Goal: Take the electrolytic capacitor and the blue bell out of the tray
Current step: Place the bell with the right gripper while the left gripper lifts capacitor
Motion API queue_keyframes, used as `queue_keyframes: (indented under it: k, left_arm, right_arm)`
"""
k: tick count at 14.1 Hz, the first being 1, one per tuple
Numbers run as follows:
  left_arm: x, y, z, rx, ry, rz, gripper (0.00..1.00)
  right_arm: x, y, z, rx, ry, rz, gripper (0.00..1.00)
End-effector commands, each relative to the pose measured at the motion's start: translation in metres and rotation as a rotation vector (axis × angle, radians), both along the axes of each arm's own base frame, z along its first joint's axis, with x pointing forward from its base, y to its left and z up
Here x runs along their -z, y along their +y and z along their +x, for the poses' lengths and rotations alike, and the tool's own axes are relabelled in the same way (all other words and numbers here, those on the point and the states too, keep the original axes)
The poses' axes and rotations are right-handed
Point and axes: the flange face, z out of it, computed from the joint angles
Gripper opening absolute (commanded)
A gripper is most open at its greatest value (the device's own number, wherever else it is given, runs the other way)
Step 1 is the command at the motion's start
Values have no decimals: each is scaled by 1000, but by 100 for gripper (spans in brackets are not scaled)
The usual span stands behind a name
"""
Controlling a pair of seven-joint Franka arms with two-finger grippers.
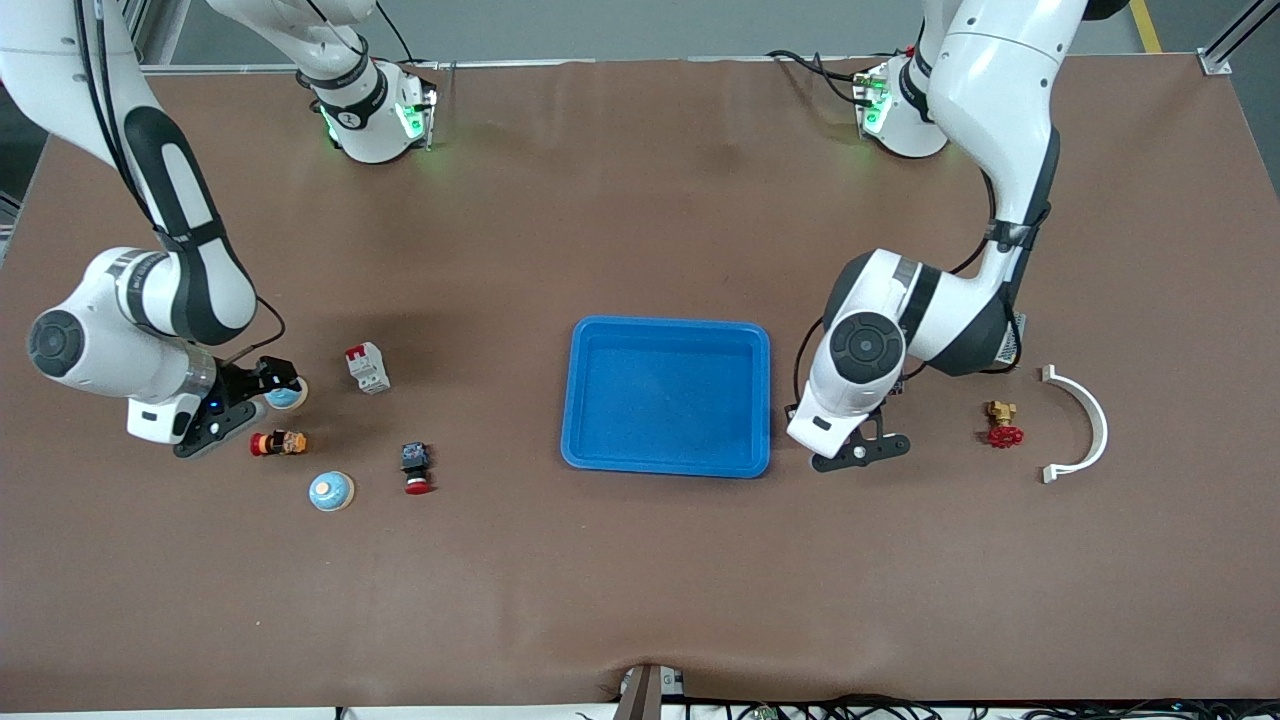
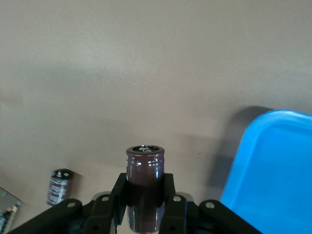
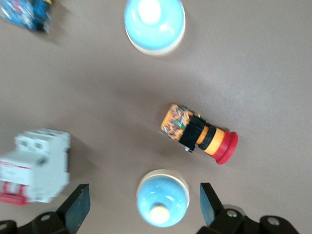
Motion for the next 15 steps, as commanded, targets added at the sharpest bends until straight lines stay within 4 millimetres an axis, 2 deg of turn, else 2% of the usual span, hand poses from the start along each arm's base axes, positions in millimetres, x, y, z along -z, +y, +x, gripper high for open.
queue_keyframes:
  k: [1, 3, 5, 7, 9, 11, 13, 15]
  left_arm:
    - [-21, 29, -10, 94, -6, -8, 0]
    - [-18, 50, -8, 116, -33, -26, 0]
    - [0, 64, -12, 137, -63, -43, 0]
    - [6, 86, -18, 168, -97, -60, 0]
    - [9, 107, -20, 200, -88, -61, 0]
    - [18, 112, -22, 222, -94, -65, 0]
    - [30, 114, -27, 254, -129, -79, 0]
    - [38, 127, -28, 262, -149, -85, 0]
  right_arm:
    - [-51, 33, 7, 78, 15, -21, 100]
    - [-86, 50, 9, 146, 7, -63, 100]
    - [-119, 73, 6, 199, 28, -80, 100]
    - [-151, 85, 3, 257, 20, -85, 100]
    - [-177, 86, -5, 264, 4, -81, 100]
    - [-203, 85, -17, 273, 5, -78, 100]
    - [-224, 86, -30, 357, 17, -84, 100]
    - [-244, 85, -38, 384, 16, -84, 100]
